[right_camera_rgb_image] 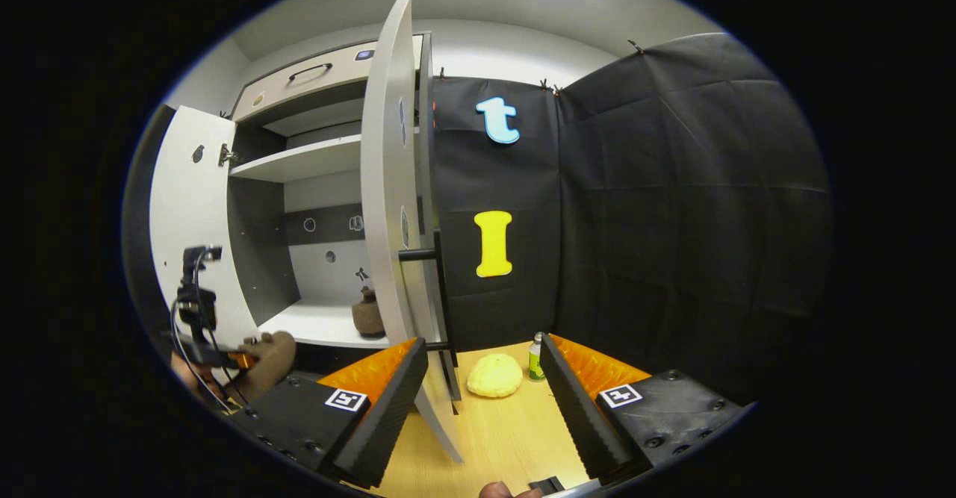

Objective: Grab one shoe with the right hand and put it into the shoe cabinet, grab the other shoe with the left hand and put it into the shoe cabinet; then close the right door with the right hand and the left door with the left hand.

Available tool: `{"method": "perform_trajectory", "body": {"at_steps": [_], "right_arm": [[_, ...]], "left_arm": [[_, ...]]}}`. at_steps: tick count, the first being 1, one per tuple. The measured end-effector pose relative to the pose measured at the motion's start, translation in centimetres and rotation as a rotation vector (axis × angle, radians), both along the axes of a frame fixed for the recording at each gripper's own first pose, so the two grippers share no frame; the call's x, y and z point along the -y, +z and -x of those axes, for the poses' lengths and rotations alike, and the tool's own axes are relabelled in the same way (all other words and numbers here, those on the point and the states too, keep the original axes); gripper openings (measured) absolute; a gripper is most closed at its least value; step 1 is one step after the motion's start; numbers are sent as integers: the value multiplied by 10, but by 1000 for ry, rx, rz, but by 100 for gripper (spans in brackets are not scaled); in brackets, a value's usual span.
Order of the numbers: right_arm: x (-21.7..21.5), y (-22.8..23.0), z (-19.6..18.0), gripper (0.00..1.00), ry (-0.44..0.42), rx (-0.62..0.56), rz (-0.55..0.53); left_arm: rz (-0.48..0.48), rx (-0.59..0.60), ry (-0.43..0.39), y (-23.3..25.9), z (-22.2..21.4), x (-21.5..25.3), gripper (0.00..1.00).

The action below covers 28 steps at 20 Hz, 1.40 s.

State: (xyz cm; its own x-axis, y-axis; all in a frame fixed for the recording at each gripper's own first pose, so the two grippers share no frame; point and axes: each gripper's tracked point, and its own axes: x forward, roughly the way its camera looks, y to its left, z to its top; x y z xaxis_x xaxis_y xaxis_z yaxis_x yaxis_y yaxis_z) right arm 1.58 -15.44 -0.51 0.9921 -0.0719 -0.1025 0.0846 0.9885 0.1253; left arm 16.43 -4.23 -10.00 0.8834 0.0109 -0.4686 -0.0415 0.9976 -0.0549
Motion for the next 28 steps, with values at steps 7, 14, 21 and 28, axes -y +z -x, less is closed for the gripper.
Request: {"method": "perform_trajectory", "body": {"at_steps": [7, 14, 21, 28], "right_arm": [[27, -23, 2, 97, -28, -50, 6], [46, -27, 8, 97, -68, -76, 22], [60, -37, 8, 97, -108, -112, 50], [67, -43, 10, 97, -130, -128, 46]], "left_arm": [[-61, 48, 52, 51, -107, -11, 7], [-143, -29, 46, 14, -204, -3, 7], [-188, -12, 28, -11, -266, 7, 7], [-247, -21, 12, -21, -286, 12, 9]]}}
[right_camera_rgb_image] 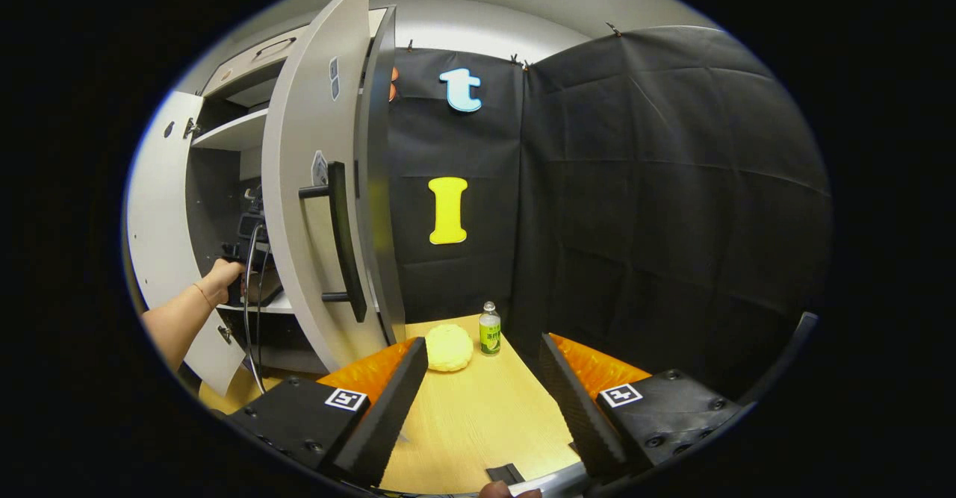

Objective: Grab one shoe with the right hand and put it into the shoe cabinet, grab the other shoe with the left hand and put it into the shoe cabinet; then close the right door with the right hand and the left door with the left hand.

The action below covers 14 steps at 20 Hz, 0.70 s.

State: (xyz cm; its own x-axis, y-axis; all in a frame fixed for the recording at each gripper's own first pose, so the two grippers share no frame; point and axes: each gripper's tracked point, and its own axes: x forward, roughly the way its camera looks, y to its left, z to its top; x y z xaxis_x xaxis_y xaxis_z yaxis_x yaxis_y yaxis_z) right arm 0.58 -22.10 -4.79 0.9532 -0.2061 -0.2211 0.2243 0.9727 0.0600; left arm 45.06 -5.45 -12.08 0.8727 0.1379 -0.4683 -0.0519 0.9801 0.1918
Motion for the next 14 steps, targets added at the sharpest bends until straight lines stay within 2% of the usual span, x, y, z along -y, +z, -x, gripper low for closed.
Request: {"method": "perform_trajectory", "body": {"at_steps": [1, 2, 5, 11, 12, 14], "right_arm": [[0, -1, -1, 97, 1, -1, -4], [-1, -2, -1, 97, 2, -3, -8], [-3, -3, -2, 97, 8, 2, -28], [1, 1, 4, 97, 14, 15, -48], [2, 3, 5, 97, 15, 20, -53], [4, 6, 6, 97, 20, 28, -63]], "left_arm": [[3, 1, -4, 0, 0, 2, 9], [7, 2, -8, 2, 1, 4, 17], [6, 9, -6, 8, 8, 6, 26], [26, 35, 16, 25, 31, 1, 65], [24, 43, 13, 29, 37, -1, 75], [26, 55, 3, 38, 52, 1, 84]]}}
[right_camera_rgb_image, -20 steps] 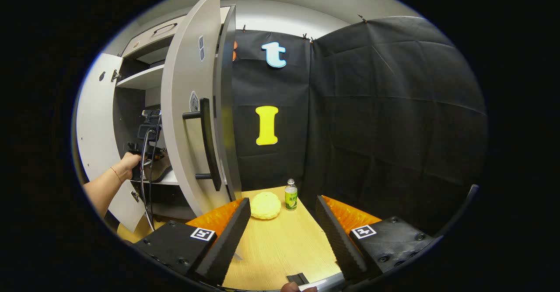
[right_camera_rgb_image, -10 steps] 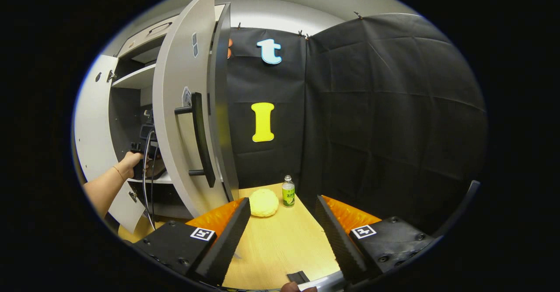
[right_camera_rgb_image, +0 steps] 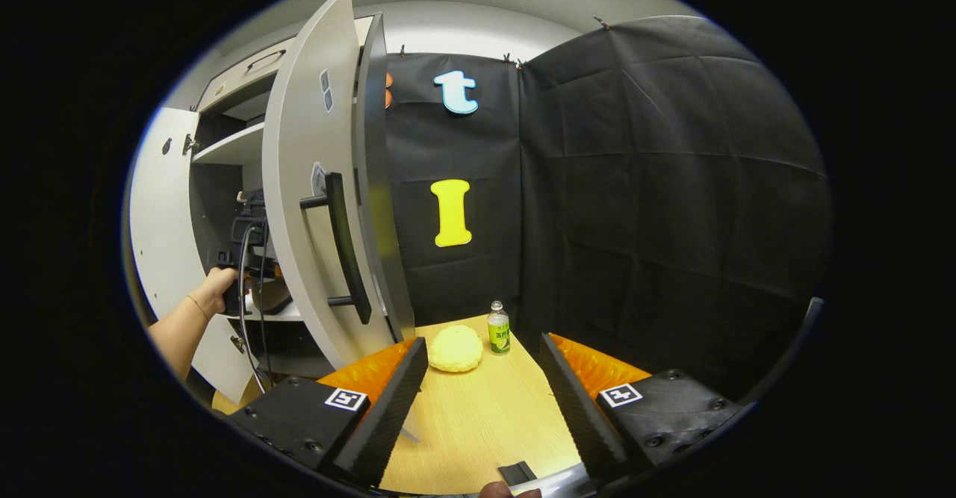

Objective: Grab one shoe with the right hand and put it into the shoe cabinet, grab the other shoe with the left hand and put it into the shoe cabinet; then close the right door with the right hand and the left door with the left hand.

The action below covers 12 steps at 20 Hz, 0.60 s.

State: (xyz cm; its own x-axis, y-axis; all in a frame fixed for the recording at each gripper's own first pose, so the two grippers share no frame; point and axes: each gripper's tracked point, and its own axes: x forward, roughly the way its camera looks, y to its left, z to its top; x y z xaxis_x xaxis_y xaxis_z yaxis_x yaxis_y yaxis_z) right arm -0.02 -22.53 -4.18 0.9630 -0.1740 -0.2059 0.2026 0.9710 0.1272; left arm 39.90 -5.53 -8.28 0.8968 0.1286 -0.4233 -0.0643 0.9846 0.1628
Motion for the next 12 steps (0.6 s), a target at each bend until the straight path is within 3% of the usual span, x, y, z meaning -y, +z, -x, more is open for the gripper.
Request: {"method": "perform_trajectory", "body": {"at_steps": [6, 12], "right_arm": [[-1, 13, -9, 98, 22, 29, -21], [-13, 33, -40, 99, 78, 79, -32]], "left_arm": [[85, 128, -46, 44, 57, 7, 92], [108, 259, -44, 90, 149, -6, 96]]}}
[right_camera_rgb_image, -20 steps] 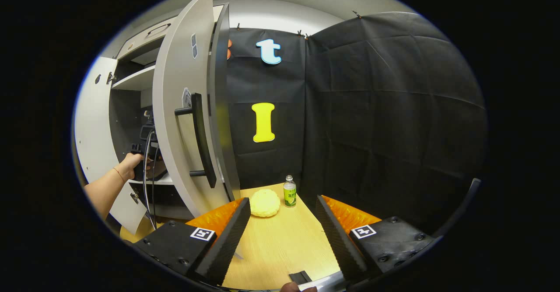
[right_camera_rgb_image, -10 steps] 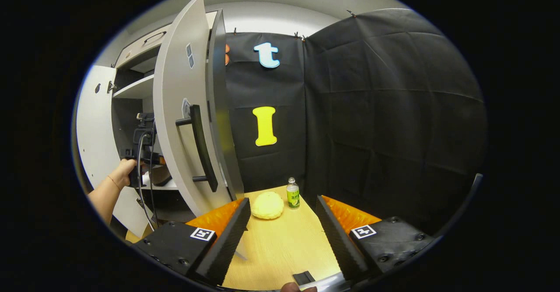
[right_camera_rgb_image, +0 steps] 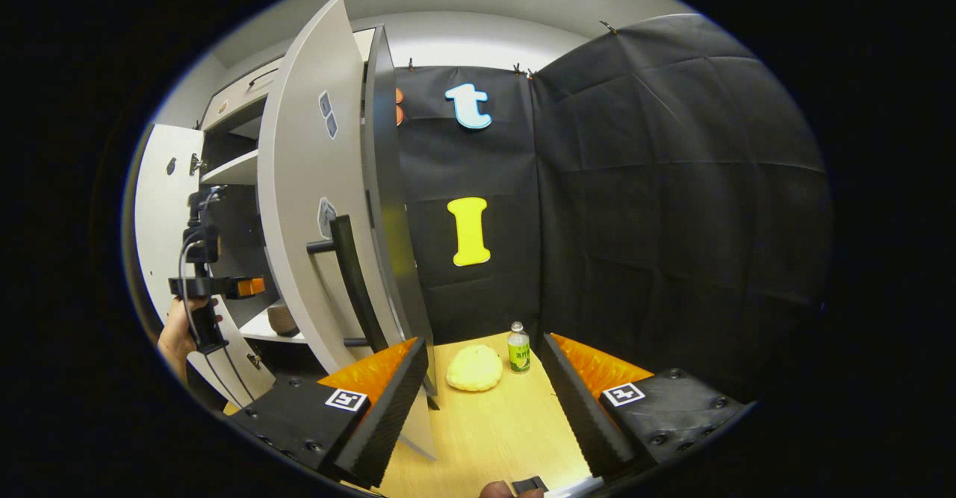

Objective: Grab one shoe with the right hand and put it into the shoe cabinet, grab the other shoe with the left hand and put it into the shoe cabinet; then close the right door with the right hand and the left door with the left hand.

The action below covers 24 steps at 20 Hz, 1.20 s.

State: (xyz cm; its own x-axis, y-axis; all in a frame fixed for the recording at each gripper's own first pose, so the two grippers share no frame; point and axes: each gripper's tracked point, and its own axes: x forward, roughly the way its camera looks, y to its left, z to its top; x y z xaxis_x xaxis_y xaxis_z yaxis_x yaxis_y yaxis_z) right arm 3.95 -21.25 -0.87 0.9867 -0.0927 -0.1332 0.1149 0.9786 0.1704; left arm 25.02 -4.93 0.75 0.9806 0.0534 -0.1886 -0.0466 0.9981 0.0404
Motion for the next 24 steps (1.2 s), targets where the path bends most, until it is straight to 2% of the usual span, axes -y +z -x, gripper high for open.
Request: {"method": "perform_trajectory", "body": {"at_steps": [3, 6, 7, 8, 9, 11, 15, 18, 24], "right_arm": [[-5, 6, -18, 99, 25, 17, -2], [-15, 13, -32, 98, 61, 36, -4], [-17, 15, -36, 99, 65, 43, -3], [-19, 17, -39, 98, 67, 48, 1], [-21, 18, -43, 98, 69, 53, 2], [-19, 20, -45, 98, 56, 59, 16], [-25, 21, -42, 100, 55, 70, 25], [-33, 22, -42, 98, 66, 75, 51], [-90, 23, -36, 98, 131, 75, 24]], "left_arm": [[28, 67, 1, 19, 54, -6, 96], [58, 86, 6, 27, 103, -17, 96], [56, 93, 16, 31, 116, -22, 99], [53, 102, 27, 34, 129, -29, 96], [52, 109, 35, 38, 140, -35, 99], [55, 121, 47, 44, 163, -45, 96], [17, 130, 76, 49, 189, -68, 96], [32, 124, 88, 54, 200, -75, 96], [39, 166, 103, 74, 221, -86, 96]]}}
